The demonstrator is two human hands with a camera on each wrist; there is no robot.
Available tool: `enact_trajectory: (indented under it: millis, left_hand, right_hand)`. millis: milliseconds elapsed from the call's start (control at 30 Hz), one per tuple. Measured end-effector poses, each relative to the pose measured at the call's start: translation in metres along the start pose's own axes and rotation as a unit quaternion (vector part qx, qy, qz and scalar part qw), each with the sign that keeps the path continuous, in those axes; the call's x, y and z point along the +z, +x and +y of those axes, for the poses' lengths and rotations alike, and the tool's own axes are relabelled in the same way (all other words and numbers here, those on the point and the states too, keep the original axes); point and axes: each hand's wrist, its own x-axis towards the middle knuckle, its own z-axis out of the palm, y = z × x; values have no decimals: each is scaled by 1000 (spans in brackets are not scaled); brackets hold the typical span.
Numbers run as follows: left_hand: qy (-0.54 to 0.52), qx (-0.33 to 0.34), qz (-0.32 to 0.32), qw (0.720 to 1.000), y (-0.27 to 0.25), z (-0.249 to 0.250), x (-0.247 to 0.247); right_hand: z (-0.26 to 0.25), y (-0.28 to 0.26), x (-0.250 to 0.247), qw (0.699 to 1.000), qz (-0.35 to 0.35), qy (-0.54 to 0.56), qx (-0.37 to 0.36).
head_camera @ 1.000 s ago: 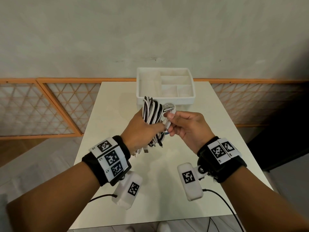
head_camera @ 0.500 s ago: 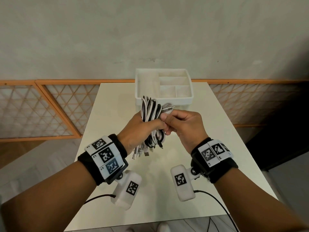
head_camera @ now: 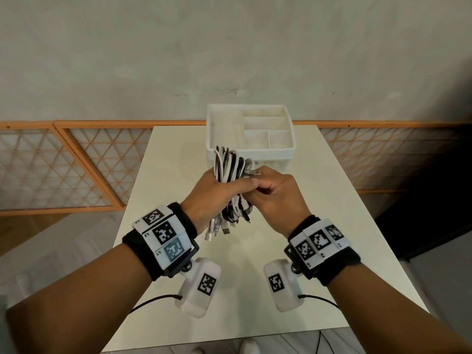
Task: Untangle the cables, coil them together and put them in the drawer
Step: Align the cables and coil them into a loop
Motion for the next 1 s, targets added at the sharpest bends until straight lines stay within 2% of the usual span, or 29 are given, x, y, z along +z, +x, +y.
enact_trajectory:
  millis: [67,100,133,233,300,400,467,533,667,867,1000]
  left_hand:
    - [-11,-9,9,1000,2,-3,4]
    - [-21,-13,13,1000,2,-3,4]
    - [-31,-11,17,999,3,-4,4]
    - [-71,-14,31,997,1,-7,-1]
    - [-92,-21,30,995,0,-10,-3]
    - [-115,-35,20,993,-1,-11,-4]
    - [-124,-44,-1,991,-3,-9,-5]
    - [-138,-45,-33,989,-4,-7,-4]
    - [-139,-39,-59,988,-5,-9,-5]
    - [-100,-4,-36,994,-5,-19,-2]
    - [-88,19,12,996,-1,-16,3]
  right_hand:
    - [4,-2,8,998,60,-15,-29]
    - [5,-3,10,996,67,-20,-46]
    - [5,-5,9,996,55,-26,-64]
    - [0,-8,1,994,-47,-57,-84]
    - [-4,-8,-5,995,-63,-53,-65]
    - [-9,-1,-13,999,3,40,7]
    - [-11,3,-16,997,0,71,29]
    - [-9,4,-15,996,-28,86,20]
    - [-9,-2,-12,994,18,109,6]
    - [-4,-3,-11,997,34,55,-31]
    - [-5,-3,-8,998,4,63,7]
